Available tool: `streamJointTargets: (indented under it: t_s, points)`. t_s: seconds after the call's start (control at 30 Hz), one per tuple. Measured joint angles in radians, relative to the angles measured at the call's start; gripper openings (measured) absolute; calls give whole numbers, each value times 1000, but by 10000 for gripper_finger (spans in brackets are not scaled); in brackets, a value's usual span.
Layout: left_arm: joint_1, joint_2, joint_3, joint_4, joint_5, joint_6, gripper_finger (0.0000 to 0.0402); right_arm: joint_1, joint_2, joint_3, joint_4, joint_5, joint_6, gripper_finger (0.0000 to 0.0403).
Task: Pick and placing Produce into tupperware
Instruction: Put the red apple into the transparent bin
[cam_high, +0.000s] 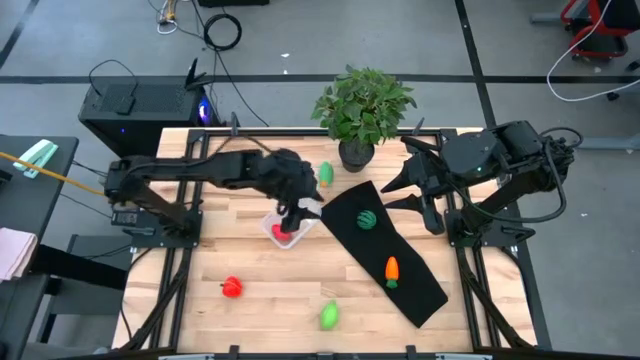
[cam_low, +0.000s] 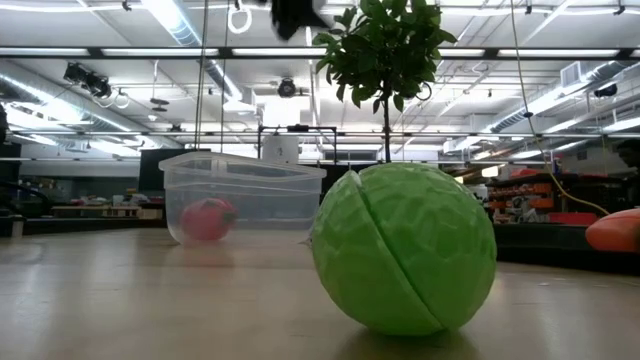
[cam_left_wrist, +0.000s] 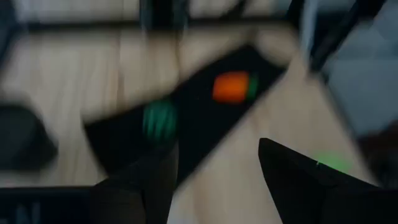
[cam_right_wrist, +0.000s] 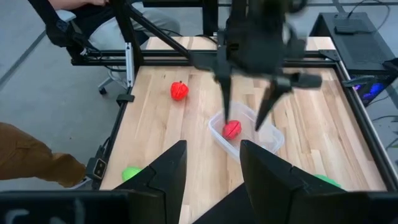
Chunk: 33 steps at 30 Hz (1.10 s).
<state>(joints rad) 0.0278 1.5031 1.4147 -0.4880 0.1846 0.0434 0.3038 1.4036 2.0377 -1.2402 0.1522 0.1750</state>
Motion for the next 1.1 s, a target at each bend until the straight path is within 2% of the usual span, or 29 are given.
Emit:
streamJointTargets:
  t_s: [0.17,0.27,0.4,0.63,0.73,0.93,1.1]
  points:
    - [-66,-38,1,327,-5,-59,218,0,0,0,1,5,11,155]
    - [-106,-41,1,428,-19,-85,211,0,0,0,-2,5,35,155]
    - [-159,-33,1,431,-58,-98,200,0,0,0,-7,5,50,155]
    - [-213,-12,0,428,-62,-173,190,0,0,0,-9,5,38,155]
    - [-214,-11,1,437,-63,-220,193,0,0,0,-9,5,35,155]
    - [-213,-7,0,437,-65,-211,204,0,0,0,-9,5,47,155]
    - [-213,-7,0,434,-64,-327,208,0,0,0,-9,5,64,155]
